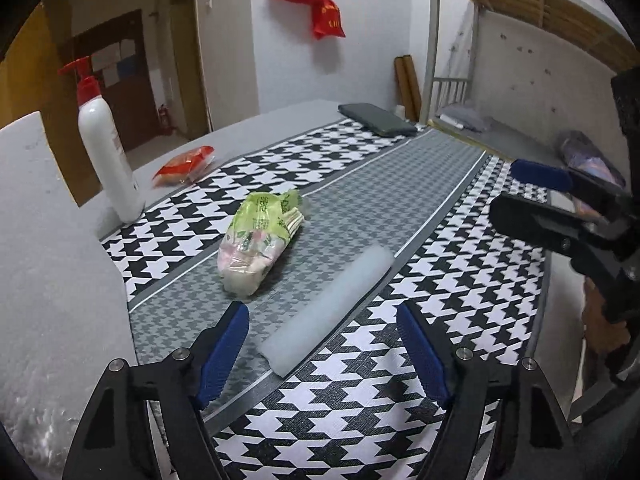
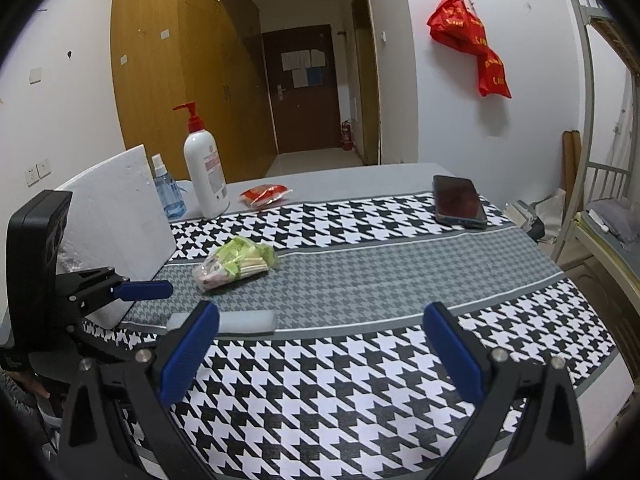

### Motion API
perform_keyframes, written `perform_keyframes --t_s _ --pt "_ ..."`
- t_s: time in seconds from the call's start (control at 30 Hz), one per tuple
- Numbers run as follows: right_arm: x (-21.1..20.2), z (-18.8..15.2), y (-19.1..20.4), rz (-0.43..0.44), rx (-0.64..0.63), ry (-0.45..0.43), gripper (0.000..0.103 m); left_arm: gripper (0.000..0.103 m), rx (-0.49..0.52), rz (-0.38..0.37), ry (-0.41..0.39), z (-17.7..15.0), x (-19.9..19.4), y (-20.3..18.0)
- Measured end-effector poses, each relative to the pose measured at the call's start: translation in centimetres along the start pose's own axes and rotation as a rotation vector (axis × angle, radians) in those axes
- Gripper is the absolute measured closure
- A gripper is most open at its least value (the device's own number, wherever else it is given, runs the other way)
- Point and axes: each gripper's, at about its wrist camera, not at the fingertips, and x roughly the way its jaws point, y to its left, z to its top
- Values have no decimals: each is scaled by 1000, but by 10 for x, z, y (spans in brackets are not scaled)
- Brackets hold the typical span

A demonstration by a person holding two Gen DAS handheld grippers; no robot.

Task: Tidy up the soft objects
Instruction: 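Move the left gripper toward the white foam strip on the cloth, then close the left gripper on the white foam strip and lift it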

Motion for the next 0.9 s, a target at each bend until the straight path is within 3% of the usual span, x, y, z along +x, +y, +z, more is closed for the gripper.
perform_keyframes --t_s 0.1,0.2,0.27,0.4,0.57,0.7,0.9 --pt "0 -1 -1 -2 8 2 0 26 23 -9 15 4 7 -2" --pt "-2 -3 -3 8 30 -2 0 40 15 -40 57 5 17 0" --pt "-3 -5 -3 9 34 -1 0 44 -6 -48 89 5 23 5" --pt "-6 -8 -2 9 33 6 0 50 -5 -43 90 6 24 8" --pt "-7 -9 0 18 25 12 0 51 0 -38 96 7 27 10" --pt "-7 -9 2 28 22 15 0 66 -6 -28 93 8 27 12" --pt "-5 -10 6 32 13 23 0 76 -10 -26 88 8 26 12"
